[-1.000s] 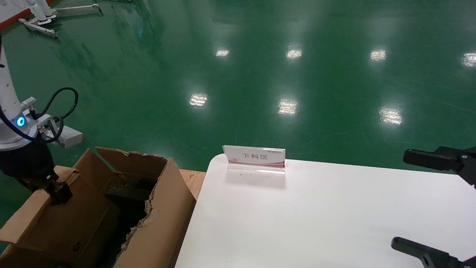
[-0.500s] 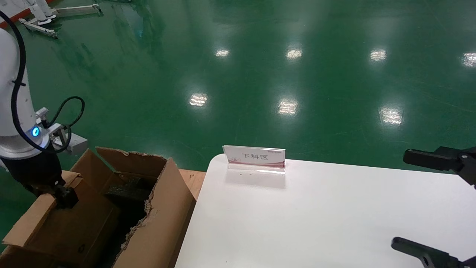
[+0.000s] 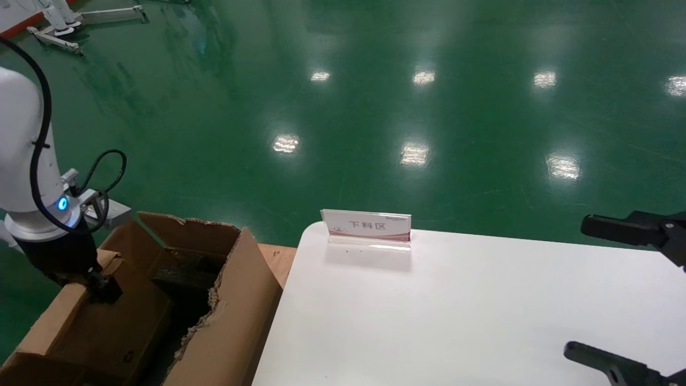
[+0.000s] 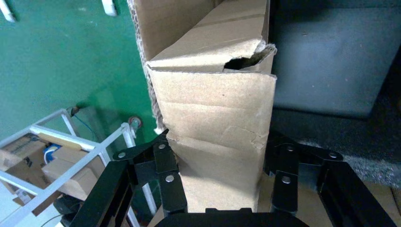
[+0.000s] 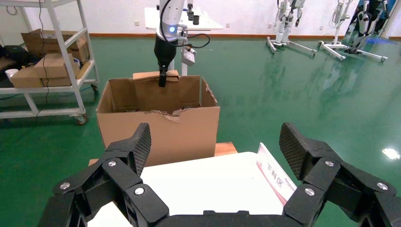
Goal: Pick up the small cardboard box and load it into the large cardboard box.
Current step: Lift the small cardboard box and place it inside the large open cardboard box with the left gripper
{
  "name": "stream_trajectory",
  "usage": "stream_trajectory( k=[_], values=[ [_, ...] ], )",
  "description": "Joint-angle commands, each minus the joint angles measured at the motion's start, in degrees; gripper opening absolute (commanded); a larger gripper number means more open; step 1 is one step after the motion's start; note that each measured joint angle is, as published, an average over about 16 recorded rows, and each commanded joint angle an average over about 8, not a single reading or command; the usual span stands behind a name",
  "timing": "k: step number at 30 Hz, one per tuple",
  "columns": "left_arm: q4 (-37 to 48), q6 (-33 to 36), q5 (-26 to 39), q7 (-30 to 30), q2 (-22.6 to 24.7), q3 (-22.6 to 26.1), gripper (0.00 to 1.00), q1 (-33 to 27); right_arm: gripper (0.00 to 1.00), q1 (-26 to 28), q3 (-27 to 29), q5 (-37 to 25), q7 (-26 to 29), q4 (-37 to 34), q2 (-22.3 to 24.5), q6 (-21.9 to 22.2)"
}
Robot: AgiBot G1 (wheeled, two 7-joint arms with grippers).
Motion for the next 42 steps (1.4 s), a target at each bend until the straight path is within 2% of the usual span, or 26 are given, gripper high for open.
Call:
stream_trajectory(
  k=[1,5,6,42],
  values=[
    [0.1,-0.8,0.2,-0.2,-0.1,-0.1,0.43,0.7,1.0,0.0,0.0,0.0,0.0,0.0,0.0,0.0],
    [0.3,-1.9,0.5,-0.4,-0.1,-0.1,0.93,1.9,1.0,0.0,0.0,0.0,0.0,0.0,0.0,0.0],
    [0.4,-2.0,0.6,-0.5,-0.1,-0.1,1.0,2.1,1.0,0.0,0.0,0.0,0.0,0.0,0.0,0.0],
    [0.7,-3.3,1.1,-0.7,0.0,-0.1,1.0,3.7,1.0,0.0,0.0,0.0,0.0,0.0,0.0,0.0]
  ],
)
